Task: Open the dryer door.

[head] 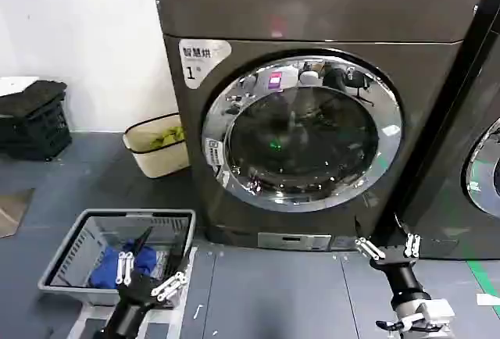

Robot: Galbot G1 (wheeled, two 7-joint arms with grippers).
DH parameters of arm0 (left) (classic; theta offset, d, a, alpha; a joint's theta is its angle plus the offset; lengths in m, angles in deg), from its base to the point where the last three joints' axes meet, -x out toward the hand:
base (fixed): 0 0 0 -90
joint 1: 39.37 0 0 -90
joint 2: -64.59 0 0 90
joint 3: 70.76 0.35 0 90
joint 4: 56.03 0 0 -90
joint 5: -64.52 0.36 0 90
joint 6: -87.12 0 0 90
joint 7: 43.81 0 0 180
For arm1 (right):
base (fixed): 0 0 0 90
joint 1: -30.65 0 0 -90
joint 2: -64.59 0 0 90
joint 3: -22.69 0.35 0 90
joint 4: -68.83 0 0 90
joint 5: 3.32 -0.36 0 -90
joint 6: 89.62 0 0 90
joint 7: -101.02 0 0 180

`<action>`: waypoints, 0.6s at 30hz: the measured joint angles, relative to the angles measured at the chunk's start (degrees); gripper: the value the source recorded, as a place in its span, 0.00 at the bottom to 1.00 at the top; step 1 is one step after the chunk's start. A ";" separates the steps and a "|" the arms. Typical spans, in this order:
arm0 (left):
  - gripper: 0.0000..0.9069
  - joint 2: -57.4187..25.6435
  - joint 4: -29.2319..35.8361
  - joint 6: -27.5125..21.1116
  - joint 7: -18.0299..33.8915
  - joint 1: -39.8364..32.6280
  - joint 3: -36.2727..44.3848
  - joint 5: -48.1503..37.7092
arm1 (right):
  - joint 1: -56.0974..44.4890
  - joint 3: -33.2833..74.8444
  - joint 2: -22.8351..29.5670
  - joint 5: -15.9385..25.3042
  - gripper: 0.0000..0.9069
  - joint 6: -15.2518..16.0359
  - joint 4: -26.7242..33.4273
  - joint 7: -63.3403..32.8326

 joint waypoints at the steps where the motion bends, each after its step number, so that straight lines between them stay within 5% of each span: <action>1: 1.00 0.00 0.00 0.00 0.00 0.01 0.00 0.01 | 0.31 -0.11 -0.40 -0.15 1.00 0.09 0.01 0.09; 18: 1.00 -1.66 0.55 -0.40 -0.07 0.22 -0.34 -0.13 | 11.32 -6.19 -14.87 -11.00 1.00 -0.36 4.28 -2.06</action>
